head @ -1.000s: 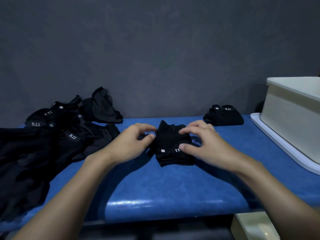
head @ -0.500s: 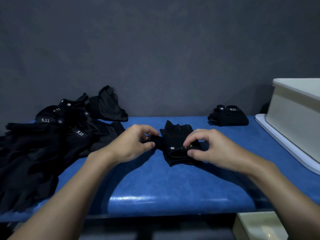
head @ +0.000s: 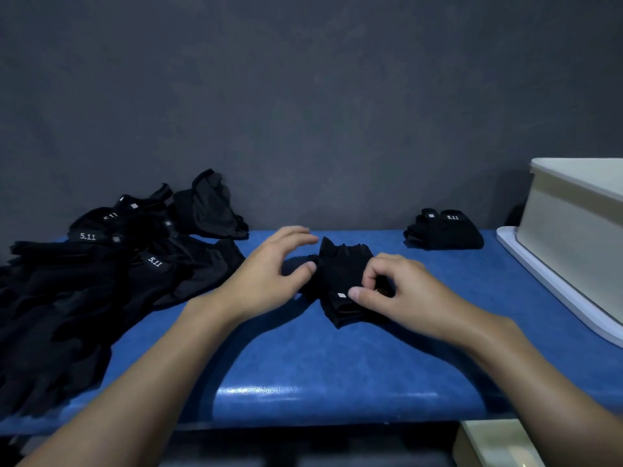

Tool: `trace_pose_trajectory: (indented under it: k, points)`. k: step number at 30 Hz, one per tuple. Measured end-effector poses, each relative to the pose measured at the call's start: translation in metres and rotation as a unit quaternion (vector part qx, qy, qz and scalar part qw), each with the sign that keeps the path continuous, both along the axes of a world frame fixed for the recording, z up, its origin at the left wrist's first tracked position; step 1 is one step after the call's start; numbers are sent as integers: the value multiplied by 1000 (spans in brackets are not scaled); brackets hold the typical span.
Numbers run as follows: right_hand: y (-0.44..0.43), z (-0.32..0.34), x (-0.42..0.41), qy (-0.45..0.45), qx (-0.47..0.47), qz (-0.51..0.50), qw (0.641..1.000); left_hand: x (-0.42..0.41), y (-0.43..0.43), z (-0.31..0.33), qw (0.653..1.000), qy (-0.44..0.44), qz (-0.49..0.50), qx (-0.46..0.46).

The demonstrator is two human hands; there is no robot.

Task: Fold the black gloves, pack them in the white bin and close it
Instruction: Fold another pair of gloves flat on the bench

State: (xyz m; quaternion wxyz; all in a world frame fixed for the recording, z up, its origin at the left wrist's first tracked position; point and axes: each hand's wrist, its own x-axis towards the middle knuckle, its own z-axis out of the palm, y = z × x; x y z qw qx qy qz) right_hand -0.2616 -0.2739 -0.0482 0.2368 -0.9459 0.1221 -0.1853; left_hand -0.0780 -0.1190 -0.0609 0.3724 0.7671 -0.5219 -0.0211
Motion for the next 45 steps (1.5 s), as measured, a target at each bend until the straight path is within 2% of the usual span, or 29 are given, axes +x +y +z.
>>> trace_pose_trajectory:
  k: [3, 6, 10, 13, 20, 25, 30, 41, 45]
  points:
    - [-2, -3, 4, 35, -16, 3, 999, -4, -9, -1, 992, -94, -30, 82]
    - [-5, -5, 4, 65, -12, 13, 998, -5, -10, -7, 971, -146, -14, 186]
    - [-9, -6, 4, 72, 11, 15, 997, -2, -8, -9, 961, -172, 4, 218]
    - [-10, -4, 4, 62, 30, 23, 997, -3, -7, -7, 967, -151, 0, 207]
    - [-7, -4, 1, 32, 41, 59, 997, 3, 9, 1, 993, -56, -23, 104]
    - [-3, -1, -1, -24, 75, 62, 995, 2, 15, 3, 992, -91, -13, 85]
    - [0, 6, -7, -59, 66, 54, 995, 0, 15, 3, 994, -105, -13, 33]
    - [2, 2, -7, 61, -5, 40, 997, -2, 17, 1, 995, -31, -31, 91]
    - [7, 0, -4, 89, -60, 48, 993, 0, 11, -6, 998, -25, -49, 32]
